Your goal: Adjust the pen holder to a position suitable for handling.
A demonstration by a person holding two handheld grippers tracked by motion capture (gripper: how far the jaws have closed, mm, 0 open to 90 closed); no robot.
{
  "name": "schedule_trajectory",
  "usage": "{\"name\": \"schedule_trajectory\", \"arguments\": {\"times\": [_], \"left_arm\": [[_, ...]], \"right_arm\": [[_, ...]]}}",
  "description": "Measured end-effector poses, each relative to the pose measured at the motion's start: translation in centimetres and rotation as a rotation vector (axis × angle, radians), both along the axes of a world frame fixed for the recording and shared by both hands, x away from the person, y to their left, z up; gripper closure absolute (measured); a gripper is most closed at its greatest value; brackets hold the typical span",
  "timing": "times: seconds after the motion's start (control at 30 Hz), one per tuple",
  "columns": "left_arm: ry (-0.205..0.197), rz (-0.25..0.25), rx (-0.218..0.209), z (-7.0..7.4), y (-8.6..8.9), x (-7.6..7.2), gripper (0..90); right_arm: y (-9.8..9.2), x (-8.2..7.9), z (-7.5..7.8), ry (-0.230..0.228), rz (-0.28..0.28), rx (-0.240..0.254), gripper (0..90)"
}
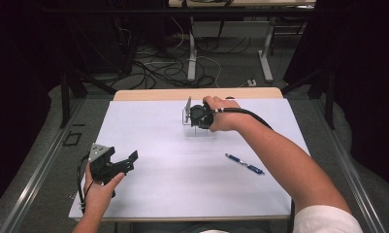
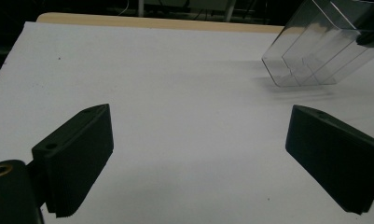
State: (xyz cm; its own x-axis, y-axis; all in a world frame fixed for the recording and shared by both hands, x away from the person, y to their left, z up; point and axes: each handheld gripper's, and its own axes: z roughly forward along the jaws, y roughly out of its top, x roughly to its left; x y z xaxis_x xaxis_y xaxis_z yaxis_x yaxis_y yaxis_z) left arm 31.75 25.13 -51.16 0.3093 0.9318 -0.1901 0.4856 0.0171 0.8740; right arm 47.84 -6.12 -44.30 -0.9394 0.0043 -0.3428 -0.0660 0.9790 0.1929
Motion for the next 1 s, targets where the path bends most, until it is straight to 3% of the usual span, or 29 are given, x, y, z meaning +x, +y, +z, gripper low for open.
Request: {"name": "schedule_trajectory", "arguments": {"times": [0.17, 0.5, 0.57, 0.67, 1.0], "left_arm": [[0.009, -0.005, -0.003, -0.1, -0.1, 0.1, 2.5], [0.013, -0.012, 0.005, -0.2, -0.3, 0.2, 0.4], [0.016, -0.012, 0.005, -0.2, -0.3, 0.2, 0.4], [0.016, -0.013, 0.009, -0.3, -0.3, 0.2, 0.4], [0.017, -0.017, 0.023, -0.3, -0.3, 0.2, 0.4]], "right_arm": [[0.0, -1.4, 0.2, 0.031, 0.001, -0.001, 87.8], [0.4, -2.4, -0.6, 0.094, 0.016, 0.0, 87.9], [0.4, -2.4, -0.9, 0.091, 0.028, 0.012, 87.9], [0.5, -2.5, -1.0, 0.1, 0.027, -0.01, 87.8], [0.2, -1.7, -1.2, 0.081, -0.014, 0.036, 84.8]]}}
